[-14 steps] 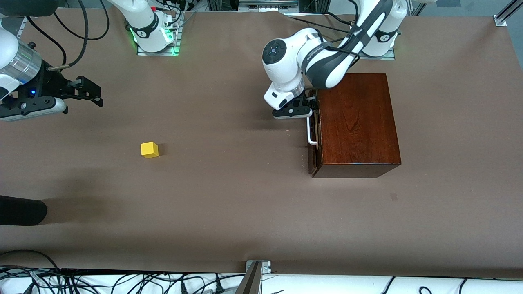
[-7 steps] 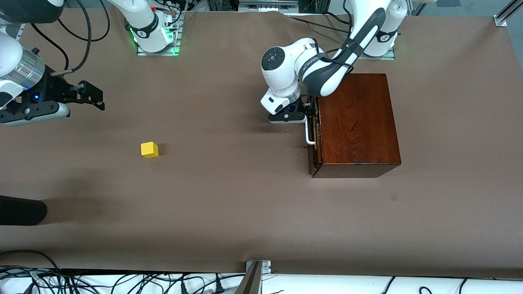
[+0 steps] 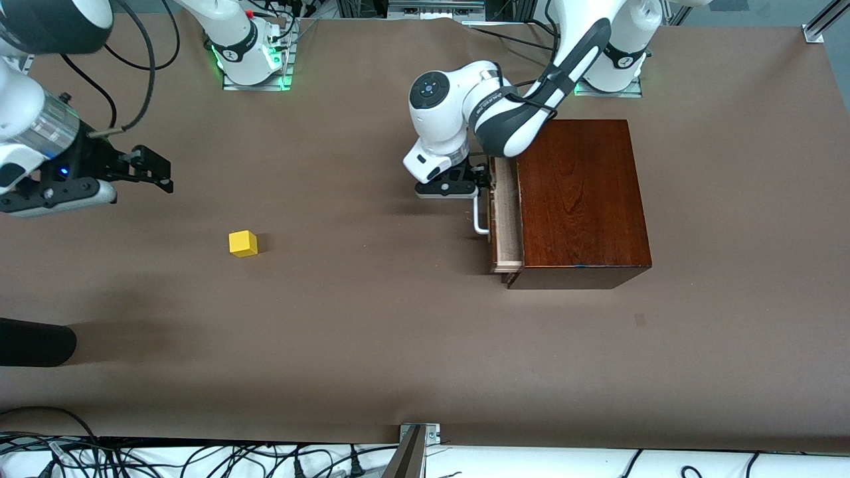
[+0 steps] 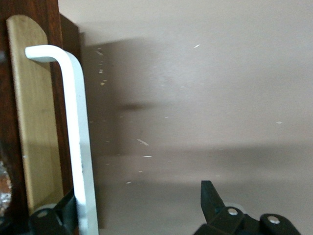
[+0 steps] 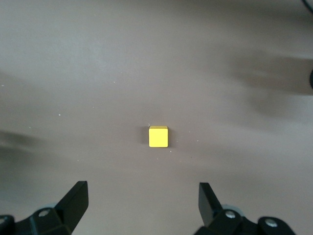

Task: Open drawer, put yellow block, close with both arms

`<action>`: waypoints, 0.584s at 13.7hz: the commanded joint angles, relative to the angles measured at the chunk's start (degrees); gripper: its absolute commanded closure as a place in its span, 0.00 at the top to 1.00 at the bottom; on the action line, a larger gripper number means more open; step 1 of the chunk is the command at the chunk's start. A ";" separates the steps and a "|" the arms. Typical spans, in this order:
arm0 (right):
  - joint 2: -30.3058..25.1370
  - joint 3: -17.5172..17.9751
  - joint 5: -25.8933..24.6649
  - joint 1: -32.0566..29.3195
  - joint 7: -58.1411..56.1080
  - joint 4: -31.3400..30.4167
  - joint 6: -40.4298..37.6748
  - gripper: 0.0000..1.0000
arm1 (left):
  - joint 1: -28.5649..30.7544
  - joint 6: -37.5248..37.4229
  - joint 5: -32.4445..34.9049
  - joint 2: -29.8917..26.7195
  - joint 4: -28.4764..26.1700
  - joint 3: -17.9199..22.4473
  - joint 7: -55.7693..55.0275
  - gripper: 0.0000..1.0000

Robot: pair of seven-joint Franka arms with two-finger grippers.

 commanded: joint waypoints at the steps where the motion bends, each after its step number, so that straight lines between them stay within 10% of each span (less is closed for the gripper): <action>1: 3.75 0.05 0.11 0.12 -0.69 0.87 0.62 1.00 | -2.89 1.22 -3.30 5.53 8.44 -0.27 -0.29 1.00; 8: 7.98 0.31 0.29 0.30 -6.14 -5.33 9.72 1.00 | -2.90 2.28 -8.48 7.30 12.67 -0.27 0.06 1.00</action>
